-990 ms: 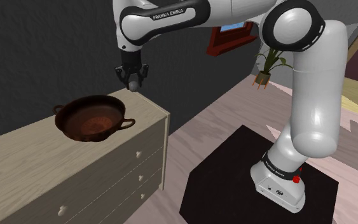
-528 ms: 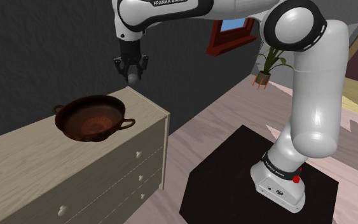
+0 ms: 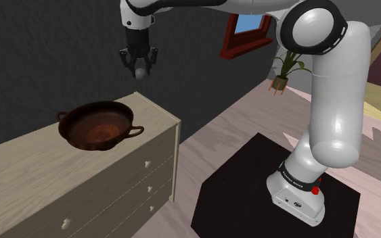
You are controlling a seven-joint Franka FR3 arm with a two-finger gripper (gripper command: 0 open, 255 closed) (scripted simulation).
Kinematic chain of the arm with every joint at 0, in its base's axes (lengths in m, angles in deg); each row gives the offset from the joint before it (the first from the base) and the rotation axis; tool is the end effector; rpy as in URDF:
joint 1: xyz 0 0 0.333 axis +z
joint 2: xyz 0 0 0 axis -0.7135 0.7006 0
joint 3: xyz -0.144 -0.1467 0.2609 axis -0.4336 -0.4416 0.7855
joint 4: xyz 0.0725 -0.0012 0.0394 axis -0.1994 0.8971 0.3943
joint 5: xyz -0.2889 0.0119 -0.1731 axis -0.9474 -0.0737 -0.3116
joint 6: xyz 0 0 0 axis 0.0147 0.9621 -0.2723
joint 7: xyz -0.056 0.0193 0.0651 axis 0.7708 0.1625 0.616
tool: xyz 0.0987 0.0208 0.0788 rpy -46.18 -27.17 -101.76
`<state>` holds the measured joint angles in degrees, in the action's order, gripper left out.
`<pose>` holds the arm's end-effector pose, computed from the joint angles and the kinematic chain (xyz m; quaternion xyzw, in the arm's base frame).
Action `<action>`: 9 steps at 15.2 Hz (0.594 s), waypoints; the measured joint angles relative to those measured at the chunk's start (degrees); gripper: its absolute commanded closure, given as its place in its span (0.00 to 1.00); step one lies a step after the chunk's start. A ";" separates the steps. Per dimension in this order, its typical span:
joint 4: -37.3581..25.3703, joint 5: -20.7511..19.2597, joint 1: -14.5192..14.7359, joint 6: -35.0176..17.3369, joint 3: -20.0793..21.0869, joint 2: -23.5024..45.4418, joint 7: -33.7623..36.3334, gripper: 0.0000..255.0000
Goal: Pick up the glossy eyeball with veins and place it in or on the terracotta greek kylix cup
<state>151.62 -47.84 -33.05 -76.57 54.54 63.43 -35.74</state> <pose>0.5852 0.2494 0.5104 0.9944 -0.1055 0.0015 0.0022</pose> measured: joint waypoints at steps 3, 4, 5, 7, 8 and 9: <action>-2.59 -0.03 0.27 2.44 0.06 0.14 0.03 1.00; -3.45 -0.04 0.37 3.25 0.08 0.19 0.05 1.00; -4.70 -0.11 0.47 4.14 0.07 0.54 -0.01 1.00; -7.42 -0.25 0.80 6.22 0.08 1.17 0.01 1.00; -8.40 -0.29 0.89 7.03 0.07 1.36 -0.01 1.00; -9.97 -0.40 1.05 8.08 0.05 1.88 -0.06 1.00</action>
<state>141.65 -48.24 -32.00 -68.49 54.59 65.31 -35.81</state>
